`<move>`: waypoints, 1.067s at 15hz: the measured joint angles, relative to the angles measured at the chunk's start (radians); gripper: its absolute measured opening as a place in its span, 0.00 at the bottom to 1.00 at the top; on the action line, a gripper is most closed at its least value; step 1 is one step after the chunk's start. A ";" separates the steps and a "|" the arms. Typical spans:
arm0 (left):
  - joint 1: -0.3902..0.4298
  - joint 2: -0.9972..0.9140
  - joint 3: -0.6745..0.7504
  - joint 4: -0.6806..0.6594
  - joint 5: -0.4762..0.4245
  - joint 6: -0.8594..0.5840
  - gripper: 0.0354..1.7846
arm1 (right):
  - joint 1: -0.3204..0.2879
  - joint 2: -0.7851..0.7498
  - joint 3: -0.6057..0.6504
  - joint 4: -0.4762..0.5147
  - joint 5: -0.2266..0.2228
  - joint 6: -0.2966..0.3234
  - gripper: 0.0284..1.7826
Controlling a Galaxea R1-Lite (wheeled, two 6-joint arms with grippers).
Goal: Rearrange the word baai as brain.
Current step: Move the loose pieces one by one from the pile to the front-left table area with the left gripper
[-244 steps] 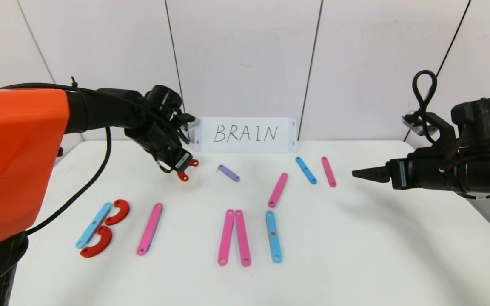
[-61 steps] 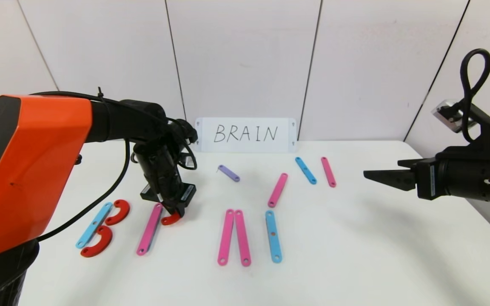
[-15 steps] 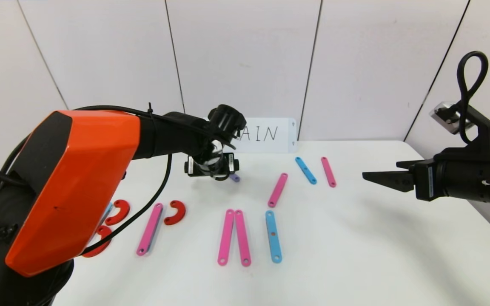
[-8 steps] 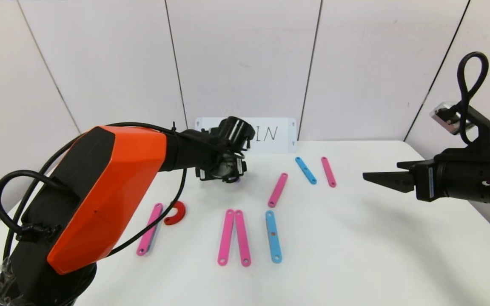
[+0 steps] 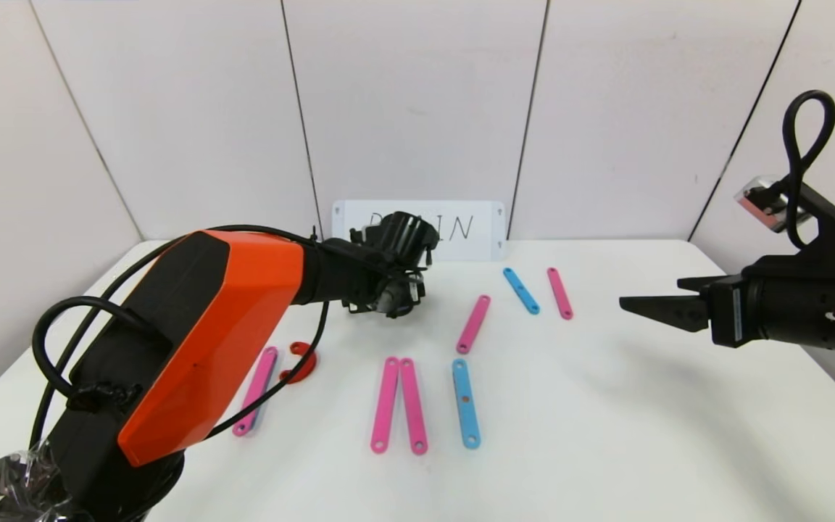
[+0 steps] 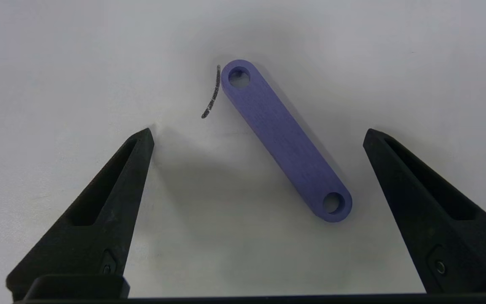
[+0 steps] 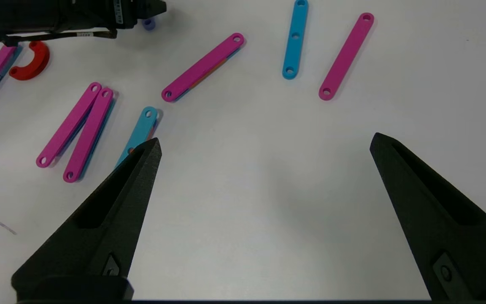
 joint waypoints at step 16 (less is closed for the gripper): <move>-0.001 0.017 0.001 0.014 0.026 0.011 0.09 | 0.010 -0.001 0.008 -0.009 -0.001 0.000 0.97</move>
